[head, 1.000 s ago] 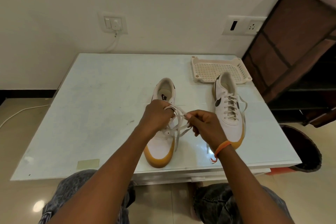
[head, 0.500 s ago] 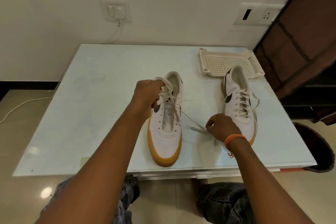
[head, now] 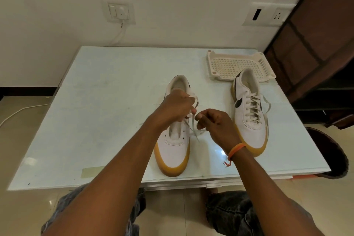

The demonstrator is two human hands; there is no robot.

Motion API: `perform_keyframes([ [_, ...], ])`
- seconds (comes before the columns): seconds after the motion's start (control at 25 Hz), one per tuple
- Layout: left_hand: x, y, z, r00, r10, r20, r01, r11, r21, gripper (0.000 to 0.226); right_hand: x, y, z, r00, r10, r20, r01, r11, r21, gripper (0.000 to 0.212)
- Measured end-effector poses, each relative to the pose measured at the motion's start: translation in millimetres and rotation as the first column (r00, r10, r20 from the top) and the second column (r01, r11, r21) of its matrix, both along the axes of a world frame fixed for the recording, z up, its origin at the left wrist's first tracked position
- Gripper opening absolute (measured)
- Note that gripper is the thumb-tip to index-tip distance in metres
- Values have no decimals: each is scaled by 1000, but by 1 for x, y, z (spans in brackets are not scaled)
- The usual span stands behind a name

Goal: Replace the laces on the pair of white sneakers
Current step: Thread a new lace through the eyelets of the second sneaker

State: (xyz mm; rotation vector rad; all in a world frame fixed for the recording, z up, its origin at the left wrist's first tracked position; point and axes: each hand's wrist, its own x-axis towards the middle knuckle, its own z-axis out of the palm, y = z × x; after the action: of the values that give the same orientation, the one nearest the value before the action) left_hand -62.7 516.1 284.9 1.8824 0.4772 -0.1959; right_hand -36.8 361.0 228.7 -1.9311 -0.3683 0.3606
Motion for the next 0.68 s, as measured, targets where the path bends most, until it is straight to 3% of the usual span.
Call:
perform_keyframes([
  [0.08, 0, 0, -2, 999, -39, -14, 39, 999, 25, 28, 9, -8, 1, 998, -17, -55, 18, 1000, 18, 7],
  [0.16, -1, -4, -3, 995, -93, -33, 94, 995, 24, 27, 15, -14, 1, 989, 45, -141, -38, 998, 46, 24],
  [0.28, 0, -9, -4, 991, -132, -16, 132, 990, 47, 29, 14, -13, 2, 985, 118, -125, -116, 993, 22, 30],
  [0.44, 2, -11, -8, 994, -111, -3, 111, 993, 26, 31, 9, -10, 6, 989, 83, -125, -61, 983, 171, 39],
  [0.56, 3, -17, -10, 990, -141, 7, 140, 989, 49, 34, 9, -11, 7, 997, 68, -28, -64, 989, 132, 28],
  [0.68, 3, -17, -14, 991, -125, 45, 114, 974, 196, 27, 17, -19, 10, 997, 4, -73, 7, 988, 154, 22],
])
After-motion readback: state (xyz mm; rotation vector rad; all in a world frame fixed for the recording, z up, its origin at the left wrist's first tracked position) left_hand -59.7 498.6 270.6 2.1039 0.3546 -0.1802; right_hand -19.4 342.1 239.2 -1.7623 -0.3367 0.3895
